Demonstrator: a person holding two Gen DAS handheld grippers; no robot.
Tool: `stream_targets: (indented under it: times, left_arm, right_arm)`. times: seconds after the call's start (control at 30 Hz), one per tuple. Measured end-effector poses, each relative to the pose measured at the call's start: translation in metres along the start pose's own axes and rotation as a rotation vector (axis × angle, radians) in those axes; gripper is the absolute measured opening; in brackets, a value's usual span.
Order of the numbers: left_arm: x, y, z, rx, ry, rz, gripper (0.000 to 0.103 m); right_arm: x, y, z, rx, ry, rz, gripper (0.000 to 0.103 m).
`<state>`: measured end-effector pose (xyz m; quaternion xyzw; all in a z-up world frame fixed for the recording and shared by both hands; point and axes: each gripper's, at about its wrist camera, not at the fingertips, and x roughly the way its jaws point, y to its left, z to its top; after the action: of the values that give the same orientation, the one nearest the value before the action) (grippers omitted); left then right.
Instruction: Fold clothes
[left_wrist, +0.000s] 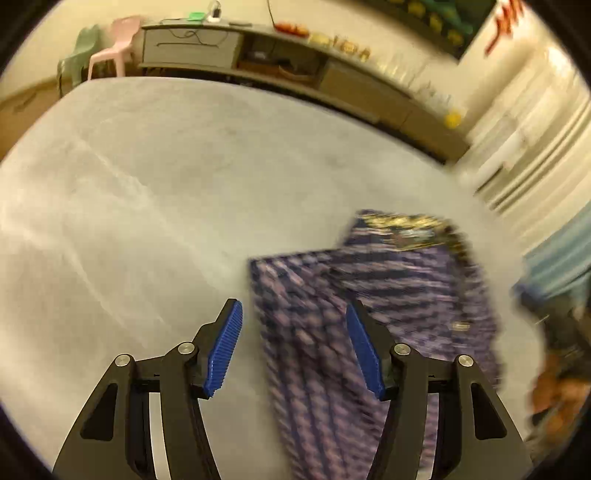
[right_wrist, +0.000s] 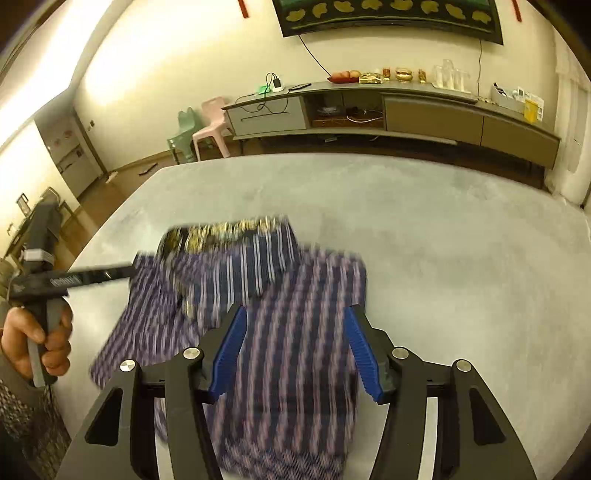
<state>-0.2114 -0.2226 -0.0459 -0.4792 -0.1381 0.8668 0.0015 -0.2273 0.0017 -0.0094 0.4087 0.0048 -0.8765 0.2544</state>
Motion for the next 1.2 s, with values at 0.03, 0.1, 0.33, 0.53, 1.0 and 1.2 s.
stream_targets:
  times: [0.03, 0.1, 0.33, 0.53, 1.0, 1.2]
  left_arm:
    - [0.005, 0.007, 0.011, -0.007, 0.013, 0.001, 0.058]
    - [0.012, 0.01, 0.012, 0.005, 0.015, -0.008, 0.058]
    - [0.019, 0.017, 0.021, 0.039, 0.018, -0.038, 0.057]
    - [0.021, 0.026, 0.027, 0.015, 0.036, -0.048, 0.058]
    - [-0.018, 0.031, 0.022, -0.046, 0.01, -0.447, 0.065]
    - [-0.009, 0.026, 0.003, -0.037, 0.069, -0.377, 0.065]
  right_arm:
    - [-0.006, 0.004, 0.012, -0.019, -0.005, 0.009, 0.058]
    - [-0.01, 0.025, 0.034, -0.074, -0.005, 0.065, 0.062]
    - [0.087, 0.116, 0.035, -0.356, 0.184, 0.058, 0.062]
    - [0.105, 0.118, 0.027, -0.424, 0.206, 0.099, 0.009]
    - [0.079, 0.102, 0.036, -0.474, 0.168, 0.266, 0.01]
    - [0.035, 0.027, 0.042, -0.242, 0.11, 0.187, 0.056]
